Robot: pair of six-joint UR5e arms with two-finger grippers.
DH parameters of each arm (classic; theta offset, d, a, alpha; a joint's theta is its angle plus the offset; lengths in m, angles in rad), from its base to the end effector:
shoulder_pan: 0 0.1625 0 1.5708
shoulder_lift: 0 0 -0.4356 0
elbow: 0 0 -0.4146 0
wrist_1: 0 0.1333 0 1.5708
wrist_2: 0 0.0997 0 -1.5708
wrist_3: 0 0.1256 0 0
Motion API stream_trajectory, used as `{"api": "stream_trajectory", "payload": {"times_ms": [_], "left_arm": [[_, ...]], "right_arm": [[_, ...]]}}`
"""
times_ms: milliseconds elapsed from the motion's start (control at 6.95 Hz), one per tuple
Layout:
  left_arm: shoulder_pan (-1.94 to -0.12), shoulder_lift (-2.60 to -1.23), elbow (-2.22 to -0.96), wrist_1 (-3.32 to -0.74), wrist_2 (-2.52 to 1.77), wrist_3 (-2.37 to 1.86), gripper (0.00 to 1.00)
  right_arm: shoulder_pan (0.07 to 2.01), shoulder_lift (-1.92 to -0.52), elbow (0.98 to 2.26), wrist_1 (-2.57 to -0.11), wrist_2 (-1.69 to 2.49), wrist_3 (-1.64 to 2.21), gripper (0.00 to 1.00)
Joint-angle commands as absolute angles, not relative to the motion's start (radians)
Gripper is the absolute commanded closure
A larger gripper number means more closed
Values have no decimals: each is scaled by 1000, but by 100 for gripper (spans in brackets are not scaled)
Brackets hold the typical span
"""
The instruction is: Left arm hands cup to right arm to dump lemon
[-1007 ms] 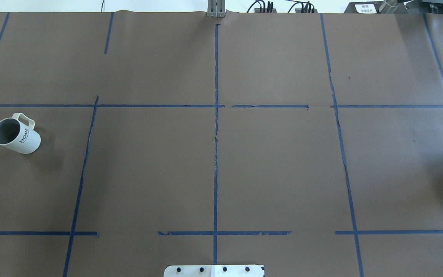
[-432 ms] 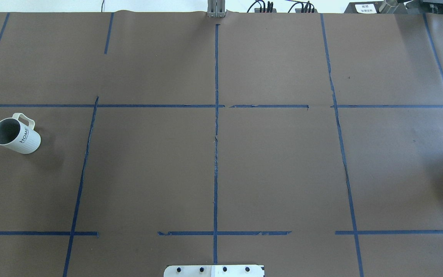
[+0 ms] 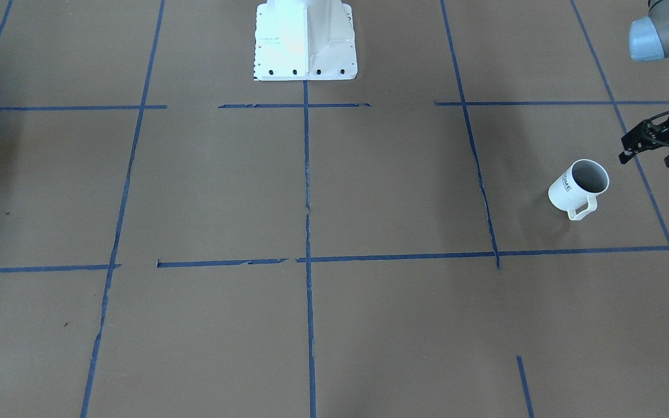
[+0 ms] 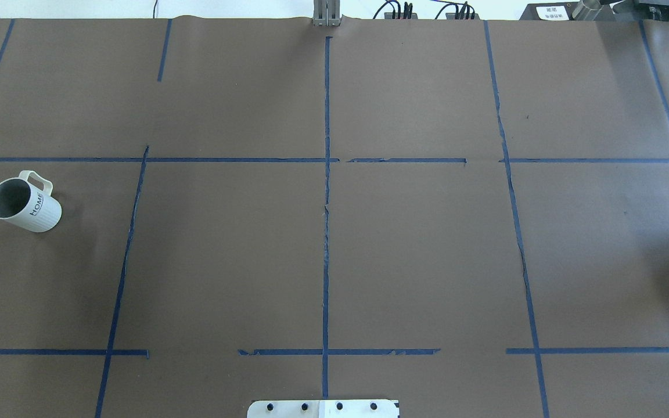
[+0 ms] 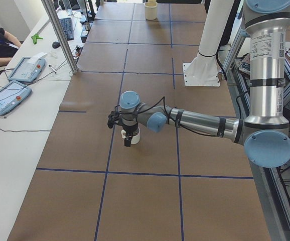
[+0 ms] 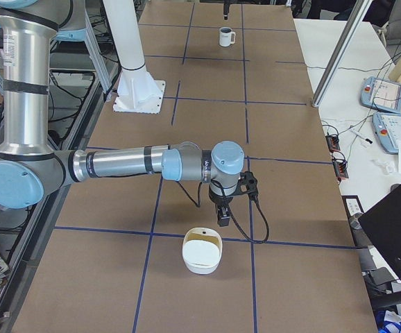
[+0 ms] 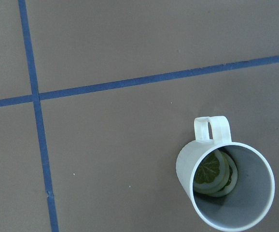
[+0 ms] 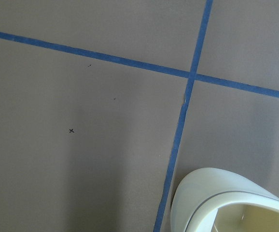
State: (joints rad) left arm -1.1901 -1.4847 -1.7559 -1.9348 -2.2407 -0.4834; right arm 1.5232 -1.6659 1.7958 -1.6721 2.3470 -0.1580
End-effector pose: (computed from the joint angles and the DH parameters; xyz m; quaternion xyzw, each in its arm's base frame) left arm 0.1375 -0.4925 0.5991 0.0628 0.3813 0.0281 0.9219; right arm 0.0228 -0.4736 0.6292 0.0341 -0.3771 -0.1004 0.9201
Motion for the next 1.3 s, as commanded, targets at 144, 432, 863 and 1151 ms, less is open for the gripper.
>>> {"api": "stream_trajectory", "payload": {"times_ms": [144, 432, 863, 1151], "left_arm": [[-1089, -1493, -1692, -2074, -2220, -632, 0], [-1085, -1494, -1681, -2075, -2221, -634, 8], [-1063, -1517, -1683, -2075, -2221, -732, 89], [-1063, -1519, -1689, -2072, -2220, -721, 100]], "right_arm": [[1523, -1666, 1795, -1672, 2347, -158, 0], [1523, -1667, 1795, -1672, 2345, -158, 0], [1523, -1667, 1792, -1672, 2345, -160, 0], [1523, -1667, 1790, -1672, 2344, -160, 0]]}}
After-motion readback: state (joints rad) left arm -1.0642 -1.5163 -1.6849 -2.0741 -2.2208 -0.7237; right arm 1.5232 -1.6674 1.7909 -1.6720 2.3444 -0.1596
